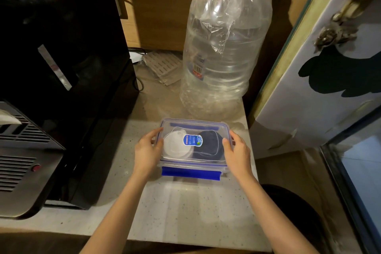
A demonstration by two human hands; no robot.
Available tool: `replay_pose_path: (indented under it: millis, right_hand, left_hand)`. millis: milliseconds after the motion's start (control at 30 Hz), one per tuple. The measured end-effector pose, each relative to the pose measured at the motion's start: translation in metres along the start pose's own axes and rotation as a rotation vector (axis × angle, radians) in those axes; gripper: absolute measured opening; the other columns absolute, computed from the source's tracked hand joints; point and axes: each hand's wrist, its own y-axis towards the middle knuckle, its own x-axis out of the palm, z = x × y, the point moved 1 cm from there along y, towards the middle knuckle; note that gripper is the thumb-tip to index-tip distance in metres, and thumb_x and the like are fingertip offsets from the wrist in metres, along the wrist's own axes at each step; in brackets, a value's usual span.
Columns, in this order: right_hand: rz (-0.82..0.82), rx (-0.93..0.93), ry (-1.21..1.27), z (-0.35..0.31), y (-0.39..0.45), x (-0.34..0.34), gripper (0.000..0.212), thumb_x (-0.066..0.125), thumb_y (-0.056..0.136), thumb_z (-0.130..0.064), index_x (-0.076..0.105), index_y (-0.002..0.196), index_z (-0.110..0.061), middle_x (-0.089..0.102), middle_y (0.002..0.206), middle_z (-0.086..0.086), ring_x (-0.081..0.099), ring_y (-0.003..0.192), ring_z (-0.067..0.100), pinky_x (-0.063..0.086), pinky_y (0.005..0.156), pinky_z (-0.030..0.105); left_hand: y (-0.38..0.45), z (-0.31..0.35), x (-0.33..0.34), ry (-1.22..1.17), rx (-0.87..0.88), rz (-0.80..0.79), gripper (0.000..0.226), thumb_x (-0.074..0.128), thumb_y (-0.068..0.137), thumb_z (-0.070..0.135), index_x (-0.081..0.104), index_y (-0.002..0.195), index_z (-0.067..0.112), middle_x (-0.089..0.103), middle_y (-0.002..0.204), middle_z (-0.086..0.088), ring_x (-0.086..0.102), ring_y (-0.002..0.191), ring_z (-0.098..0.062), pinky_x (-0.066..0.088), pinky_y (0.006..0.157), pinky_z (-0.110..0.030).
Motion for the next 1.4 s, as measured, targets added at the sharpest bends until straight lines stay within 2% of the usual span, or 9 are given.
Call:
replay_pose_path:
  millis: [133, 267, 367, 533, 733, 933, 1067, 1200, 1400]
  right_hand:
    - [0.046, -0.089, -0.212, -0.006, 0.001, -0.009, 0.05, 0.054, 0.09, -0.033, 0.043, 0.134, -0.013, 0.047, 0.138, 0.01, 0.043, 0.126, 0.024, 0.046, 0.091, 0.035]
    - [0.213, -0.452, -0.223, -0.009, -0.012, -0.021, 0.04, 0.053, 0.088, -0.036, 0.062, 0.115, -0.008, 0.063, 0.121, 0.013, 0.054, 0.114, 0.027, 0.046, 0.092, 0.035]
    - [0.052, -0.696, -0.323, 0.0, -0.029, -0.017, 0.046, 0.032, 0.096, -0.041, 0.065, 0.112, -0.013, 0.067, 0.119, 0.008, 0.052, 0.116, 0.015, 0.041, 0.097, 0.032]
    - [-0.194, -0.703, -0.539, 0.011, -0.042, -0.008, 0.058, 0.04, 0.086, -0.058, 0.052, 0.127, -0.019, 0.056, 0.135, 0.002, 0.047, 0.128, 0.016, 0.023, 0.109, 0.037]
    - [-0.167, -0.737, -0.761, 0.018, -0.043, 0.0, 0.092, 0.073, 0.055, -0.063, 0.041, 0.129, -0.018, 0.058, 0.132, 0.003, 0.053, 0.124, 0.021, 0.026, 0.105, 0.042]
    - [-0.074, -0.762, -0.752, 0.02, -0.043, 0.009, 0.091, 0.088, 0.048, -0.041, 0.044, 0.123, -0.015, 0.064, 0.124, 0.006, 0.057, 0.118, 0.022, 0.031, 0.102, 0.04]
    - [-0.155, -0.769, -0.572, 0.024, -0.043, 0.001, 0.087, 0.084, 0.058, -0.035, 0.041, 0.13, -0.017, 0.056, 0.133, 0.007, 0.036, 0.128, 0.015, 0.025, 0.108, 0.043]
    - [-0.307, -0.664, -0.328, 0.019, -0.038, -0.014, 0.073, 0.075, 0.071, -0.04, 0.046, 0.134, -0.018, 0.046, 0.143, 0.002, 0.032, 0.134, 0.008, 0.018, 0.113, 0.03]
    - [-0.346, -0.595, -0.281, 0.011, -0.032, -0.019, 0.06, 0.07, 0.075, -0.037, 0.052, 0.13, -0.018, 0.048, 0.141, 0.002, 0.029, 0.128, 0.001, 0.02, 0.111, 0.025]
  left_hand:
    - [0.003, 0.003, -0.002, 0.278, 0.15, -0.019, 0.026, 0.051, 0.091, 0.018, 0.063, 0.114, 0.017, 0.046, 0.141, -0.007, 0.044, 0.126, -0.026, 0.042, 0.101, -0.039]
    - [-0.009, -0.002, -0.012, 0.522, 0.49, 0.023, 0.02, 0.058, 0.087, 0.014, 0.067, 0.105, 0.012, 0.059, 0.126, -0.012, 0.051, 0.119, -0.031, 0.046, 0.097, -0.048]
    - [-0.026, -0.014, -0.014, 0.594, 0.734, -0.12, 0.031, 0.048, 0.086, 0.029, 0.063, 0.109, 0.015, 0.064, 0.122, -0.011, 0.057, 0.114, -0.03, 0.045, 0.094, -0.042]
    - [-0.033, -0.032, -0.013, 0.713, 0.732, -0.307, 0.058, 0.047, 0.077, 0.051, 0.054, 0.124, 0.018, 0.055, 0.135, -0.01, 0.051, 0.123, -0.027, 0.033, 0.102, -0.038]
    - [-0.033, -0.037, -0.007, 0.832, 0.784, -0.304, 0.088, 0.085, 0.049, 0.043, 0.046, 0.123, 0.017, 0.057, 0.13, -0.013, 0.056, 0.117, -0.031, 0.047, 0.095, -0.044]
    - [-0.033, -0.037, 0.006, 0.852, 0.74, -0.181, 0.087, 0.093, 0.038, 0.024, 0.05, 0.113, 0.015, 0.065, 0.117, -0.014, 0.064, 0.104, -0.031, 0.053, 0.085, -0.042]
    - [-0.033, -0.043, 0.002, 0.775, 0.766, -0.221, 0.084, 0.092, 0.043, 0.022, 0.052, 0.117, 0.015, 0.062, 0.123, -0.016, 0.058, 0.113, -0.032, 0.046, 0.093, -0.045]
    - [-0.03, -0.04, -0.012, 0.626, 0.755, -0.286, 0.069, 0.078, 0.069, 0.018, 0.048, 0.132, 0.018, 0.046, 0.143, -0.009, 0.042, 0.133, -0.026, 0.025, 0.108, -0.037]
    - [-0.028, -0.033, -0.015, 0.462, 0.679, -0.341, 0.055, 0.065, 0.082, 0.023, 0.045, 0.133, 0.021, 0.04, 0.147, -0.002, 0.027, 0.135, -0.009, 0.026, 0.109, -0.026]
